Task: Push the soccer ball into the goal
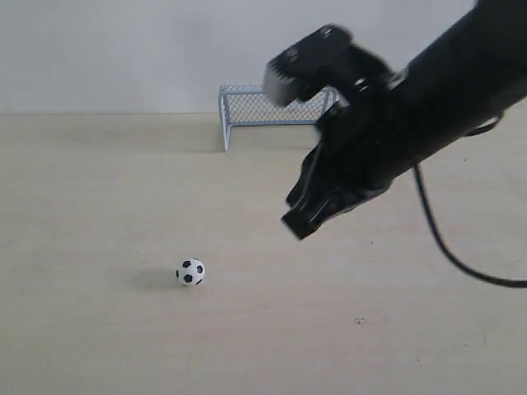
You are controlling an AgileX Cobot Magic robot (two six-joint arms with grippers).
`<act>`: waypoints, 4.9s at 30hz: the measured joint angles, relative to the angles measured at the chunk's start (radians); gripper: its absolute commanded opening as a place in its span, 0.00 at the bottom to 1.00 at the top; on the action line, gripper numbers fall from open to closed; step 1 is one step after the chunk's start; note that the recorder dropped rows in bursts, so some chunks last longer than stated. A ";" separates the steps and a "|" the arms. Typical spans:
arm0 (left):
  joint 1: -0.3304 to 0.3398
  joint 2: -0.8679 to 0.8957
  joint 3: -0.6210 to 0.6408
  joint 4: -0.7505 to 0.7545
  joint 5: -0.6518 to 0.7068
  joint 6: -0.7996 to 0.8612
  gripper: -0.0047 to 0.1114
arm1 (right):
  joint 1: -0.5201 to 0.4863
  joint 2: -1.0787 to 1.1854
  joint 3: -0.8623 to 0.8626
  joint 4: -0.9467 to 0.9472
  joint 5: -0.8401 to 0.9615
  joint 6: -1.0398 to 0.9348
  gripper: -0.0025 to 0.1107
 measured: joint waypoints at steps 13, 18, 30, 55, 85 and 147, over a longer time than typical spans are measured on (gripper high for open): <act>0.000 0.000 0.000 0.000 0.000 0.000 0.09 | 0.195 0.384 -0.325 -0.162 0.185 0.123 0.02; 0.000 0.000 0.000 0.000 0.000 0.000 0.09 | 0.232 0.473 -0.452 -0.177 0.227 0.165 0.02; 0.000 0.000 0.000 0.000 0.000 0.000 0.09 | 0.290 0.680 -0.602 -0.185 0.255 0.182 0.02; 0.000 0.000 0.000 0.000 0.000 0.000 0.09 | 0.313 0.737 -0.603 -0.123 0.178 0.058 0.02; 0.000 0.000 0.000 0.000 0.000 0.000 0.09 | 0.219 0.780 -0.651 -0.458 0.101 0.335 0.02; 0.000 0.000 0.000 0.000 0.000 -0.002 0.09 | 0.275 -0.886 0.631 -1.022 -0.203 1.572 0.02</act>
